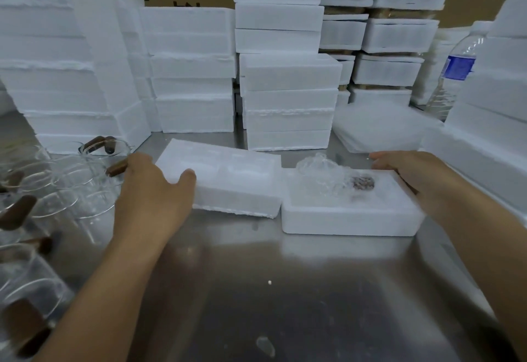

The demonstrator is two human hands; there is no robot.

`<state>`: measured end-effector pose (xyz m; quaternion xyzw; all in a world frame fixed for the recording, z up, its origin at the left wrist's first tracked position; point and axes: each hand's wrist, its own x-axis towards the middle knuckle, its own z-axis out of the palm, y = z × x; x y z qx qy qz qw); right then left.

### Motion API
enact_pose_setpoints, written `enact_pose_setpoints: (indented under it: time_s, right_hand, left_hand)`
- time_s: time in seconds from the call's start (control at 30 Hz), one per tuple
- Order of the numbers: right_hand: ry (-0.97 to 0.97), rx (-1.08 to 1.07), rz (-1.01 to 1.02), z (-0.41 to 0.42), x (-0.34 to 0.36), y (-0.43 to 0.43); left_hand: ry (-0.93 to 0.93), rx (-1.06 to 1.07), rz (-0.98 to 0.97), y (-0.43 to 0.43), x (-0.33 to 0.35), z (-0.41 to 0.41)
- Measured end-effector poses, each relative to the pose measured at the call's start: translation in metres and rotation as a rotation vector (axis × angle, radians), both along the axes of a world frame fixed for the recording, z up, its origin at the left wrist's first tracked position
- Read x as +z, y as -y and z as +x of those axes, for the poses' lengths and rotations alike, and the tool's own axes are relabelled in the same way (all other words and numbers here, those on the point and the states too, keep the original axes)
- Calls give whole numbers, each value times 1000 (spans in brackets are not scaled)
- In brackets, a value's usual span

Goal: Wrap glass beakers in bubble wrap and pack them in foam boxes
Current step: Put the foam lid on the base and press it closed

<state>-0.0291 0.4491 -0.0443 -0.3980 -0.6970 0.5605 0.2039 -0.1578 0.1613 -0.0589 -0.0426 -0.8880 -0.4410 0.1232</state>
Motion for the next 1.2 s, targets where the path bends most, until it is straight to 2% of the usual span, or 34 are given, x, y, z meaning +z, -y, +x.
enact_pose_setpoints:
  time_s: [0.17,0.33,0.4,0.5,0.53,0.63,0.7,0.83,0.9,0.97,1.03,1.13,1.2]
  right_hand:
    - [-41,12,-54,-2,0,7]
    - [-167,-66,-145,-15,-10,36]
    - [-244,-89,-208,-21,-14,49]
    - [-331,-48,-278,-26,-18,65]
    - [-331,-31,-247,-27,-18,70]
    - [-394,-33,7,-24,-12,80]
    - [-466,16,73,-19,-5,85]
    - [-362,191,21,-11,3,92]
    - [-349,245,-3,-8,6,92]
    - [-357,262,-75,-6,10,86]
    - [-360,274,-173,-4,14,78]
    - [-322,286,-232,-1,16,69]
    - [-311,277,-231,-1,14,67]
  left_hand:
    - [-241,-32,522,3,16,2]
    - [-441,-248,756,-4,34,28]
    - [-532,-340,724,-10,35,37]
    - [-661,-463,539,-21,33,51]
    - [-720,-509,450,-25,30,55]
    - [-910,-613,177,-36,18,64]
    - [-969,-637,79,-45,9,67]
    - [-1014,-603,-13,-53,-2,69]
    - [-1023,-681,-42,-54,-4,70]
    - [-959,-734,17,-52,-1,70]
    - [-766,-619,235,-46,6,66]
    - [-398,-319,570,-31,13,46]
    - [-40,-258,717,-23,11,30]
